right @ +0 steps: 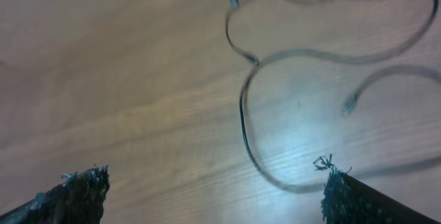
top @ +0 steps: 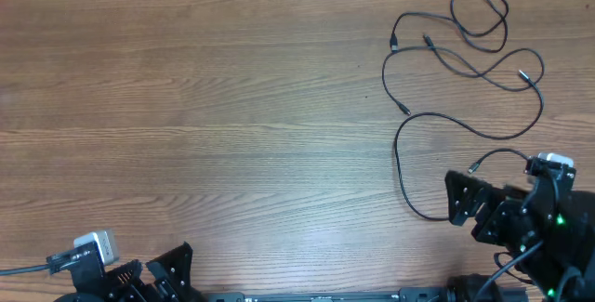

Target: Untangle cables

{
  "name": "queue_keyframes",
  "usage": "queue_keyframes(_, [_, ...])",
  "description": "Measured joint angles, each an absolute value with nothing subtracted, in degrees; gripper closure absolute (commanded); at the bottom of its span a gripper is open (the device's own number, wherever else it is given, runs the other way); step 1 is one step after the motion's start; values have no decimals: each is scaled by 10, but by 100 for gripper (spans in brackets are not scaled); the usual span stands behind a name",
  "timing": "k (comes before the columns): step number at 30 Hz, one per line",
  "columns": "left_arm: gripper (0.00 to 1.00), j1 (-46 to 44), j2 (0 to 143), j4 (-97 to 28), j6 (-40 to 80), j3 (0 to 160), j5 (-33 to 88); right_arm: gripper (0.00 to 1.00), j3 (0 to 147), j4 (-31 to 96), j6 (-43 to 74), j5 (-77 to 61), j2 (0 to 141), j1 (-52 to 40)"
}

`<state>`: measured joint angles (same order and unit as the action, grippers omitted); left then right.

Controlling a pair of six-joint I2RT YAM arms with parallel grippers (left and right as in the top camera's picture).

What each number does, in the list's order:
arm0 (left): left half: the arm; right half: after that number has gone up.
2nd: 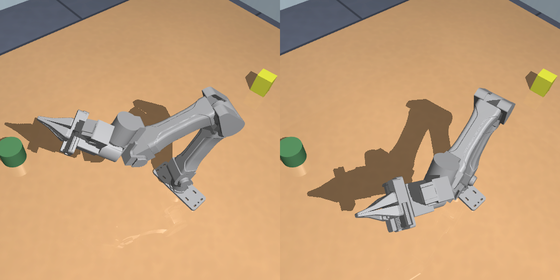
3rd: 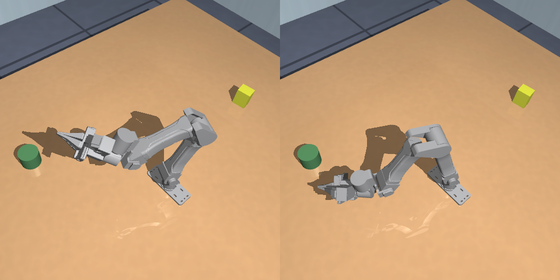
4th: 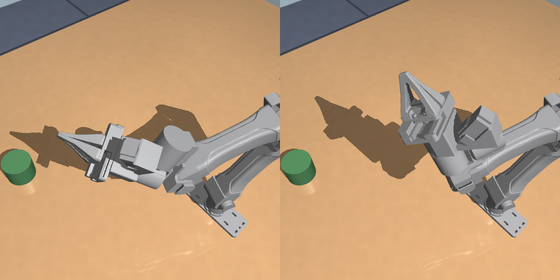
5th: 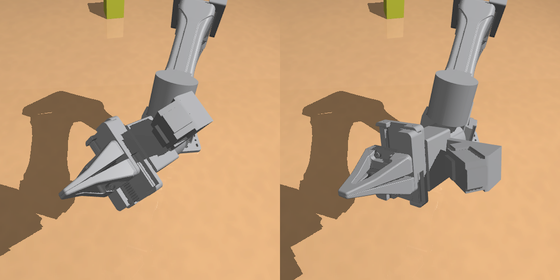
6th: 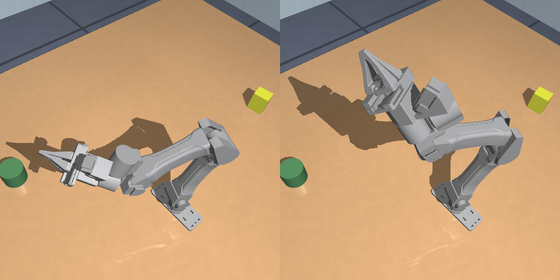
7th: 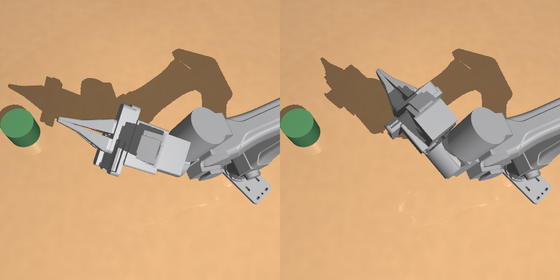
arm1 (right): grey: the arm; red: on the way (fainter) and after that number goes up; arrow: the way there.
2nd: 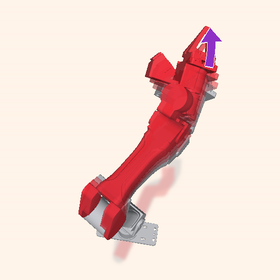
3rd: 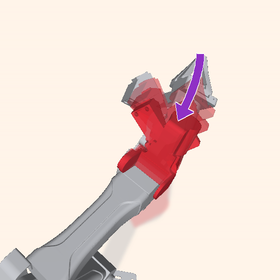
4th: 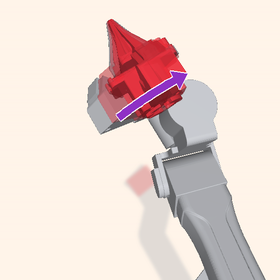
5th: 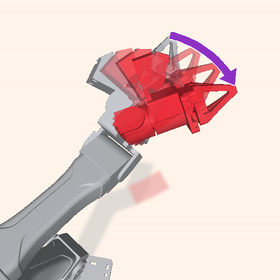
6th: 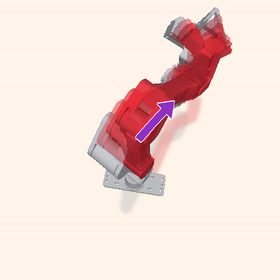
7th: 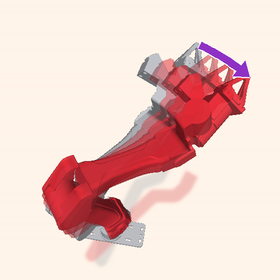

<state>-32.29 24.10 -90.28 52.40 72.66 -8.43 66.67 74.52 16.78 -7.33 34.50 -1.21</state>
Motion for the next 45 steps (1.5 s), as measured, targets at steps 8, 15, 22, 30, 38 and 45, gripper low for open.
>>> queue_keyframes(8, [0,-323,241,-903,524,727,-84,0,593,625,111,-73,301,-12])
queue_keyframes(15, [1,-323,241,-903,524,726,-84,0,484,534,84,-76,237,-12])
queue_keyframes(22, [1,-323,241,-903,524,725,-84,0,374,444,76,-77,168,-9])
queue_keyframes(30, [1,-323,241,-903,524,724,-85,0,256,306,28,-118,115,4])
queue_keyframes(38, [0,-323,241,-903,524,724,-86,0,157,148,7,-149,32,4])
queue_keyframes(45, [0,-323,241,-903,524,724,-87,0,88,36,2,-180,24,4])
